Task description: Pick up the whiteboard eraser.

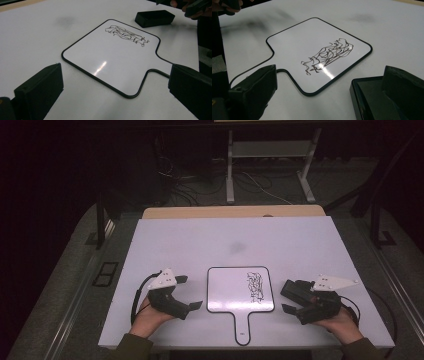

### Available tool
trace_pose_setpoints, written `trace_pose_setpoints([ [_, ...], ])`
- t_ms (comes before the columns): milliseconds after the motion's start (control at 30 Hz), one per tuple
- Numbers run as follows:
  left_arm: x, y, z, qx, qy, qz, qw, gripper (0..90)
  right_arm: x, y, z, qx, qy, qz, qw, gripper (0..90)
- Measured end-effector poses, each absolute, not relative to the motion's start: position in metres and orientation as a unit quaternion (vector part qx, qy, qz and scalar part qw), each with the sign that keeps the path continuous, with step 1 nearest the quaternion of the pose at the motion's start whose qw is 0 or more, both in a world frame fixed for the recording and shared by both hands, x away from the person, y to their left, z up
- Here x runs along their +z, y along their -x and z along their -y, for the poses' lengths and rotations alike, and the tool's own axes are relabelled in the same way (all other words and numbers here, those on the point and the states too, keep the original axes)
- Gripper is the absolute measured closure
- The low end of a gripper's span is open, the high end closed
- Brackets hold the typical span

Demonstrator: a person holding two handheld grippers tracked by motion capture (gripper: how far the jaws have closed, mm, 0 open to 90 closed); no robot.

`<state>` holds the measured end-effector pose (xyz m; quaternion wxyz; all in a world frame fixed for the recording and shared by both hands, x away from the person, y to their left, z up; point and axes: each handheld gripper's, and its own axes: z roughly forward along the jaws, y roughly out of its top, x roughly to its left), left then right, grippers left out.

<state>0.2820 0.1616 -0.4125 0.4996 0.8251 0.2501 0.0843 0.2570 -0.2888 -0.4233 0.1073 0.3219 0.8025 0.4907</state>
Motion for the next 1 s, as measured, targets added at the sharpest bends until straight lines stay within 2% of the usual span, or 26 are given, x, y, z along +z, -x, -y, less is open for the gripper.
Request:
trace_pose_setpoints([
  [1000,-0.419,-0.279,-0.163,0.08,-0.827,-0.259,0.493,0.0,-0.412,-0.27,0.296,0.458,-0.32,-0.822,0.108,0.0],
])
